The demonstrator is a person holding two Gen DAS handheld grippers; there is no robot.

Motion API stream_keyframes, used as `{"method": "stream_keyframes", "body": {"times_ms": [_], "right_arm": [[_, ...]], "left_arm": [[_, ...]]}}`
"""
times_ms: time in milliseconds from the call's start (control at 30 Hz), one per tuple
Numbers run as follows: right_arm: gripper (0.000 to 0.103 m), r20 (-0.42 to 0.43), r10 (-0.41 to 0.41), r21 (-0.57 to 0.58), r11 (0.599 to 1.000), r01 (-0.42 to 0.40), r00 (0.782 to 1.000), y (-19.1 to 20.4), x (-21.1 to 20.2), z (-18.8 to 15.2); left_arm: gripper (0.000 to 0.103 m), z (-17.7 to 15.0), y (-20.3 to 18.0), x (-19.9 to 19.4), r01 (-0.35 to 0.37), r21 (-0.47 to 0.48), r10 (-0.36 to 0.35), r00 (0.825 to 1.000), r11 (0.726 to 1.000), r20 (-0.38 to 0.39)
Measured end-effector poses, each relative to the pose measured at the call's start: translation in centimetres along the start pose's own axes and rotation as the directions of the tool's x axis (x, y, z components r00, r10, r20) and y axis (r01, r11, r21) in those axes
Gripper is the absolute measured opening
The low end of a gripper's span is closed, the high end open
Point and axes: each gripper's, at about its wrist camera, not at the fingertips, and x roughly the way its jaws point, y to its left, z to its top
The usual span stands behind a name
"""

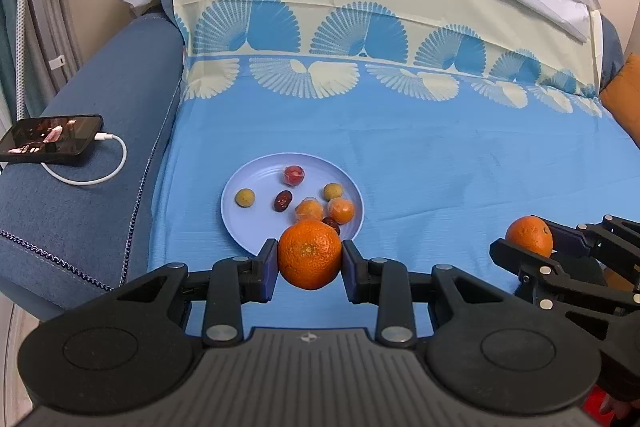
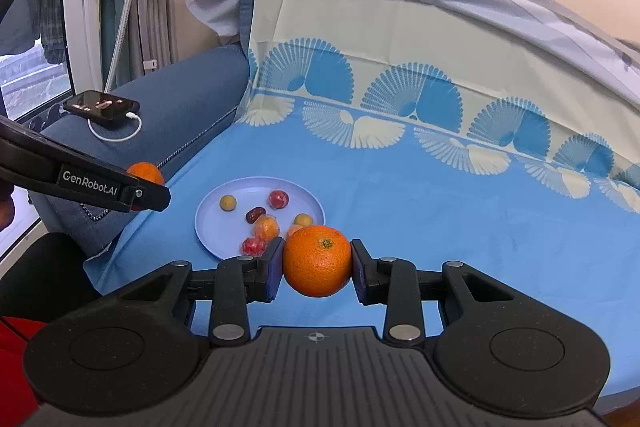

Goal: Organize fruits
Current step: 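Carry both mandarins in the left and right tools over the plate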

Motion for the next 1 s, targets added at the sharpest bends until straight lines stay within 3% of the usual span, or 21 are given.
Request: {"method": "stream_keyframes", "body": {"times_ms": [633,1000], "right_arm": [[0.036,-0.073,0.046,0.008,0.999,-0.046,0.996,0.1,4.3,0.6],[0.036,-0.119,0.088,0.068,0.994,-0.08,0.989,0.0,8.5,1.4]], "left_arm": [[0.036,1.9,1.5,4.0,-0.028,-0.043,0.026,0.998,0.999,-0.064],[0.036,3.7,3.3,7.5,-0.074,-0.061,0.067,0.991,0.995,-0.112]]}}
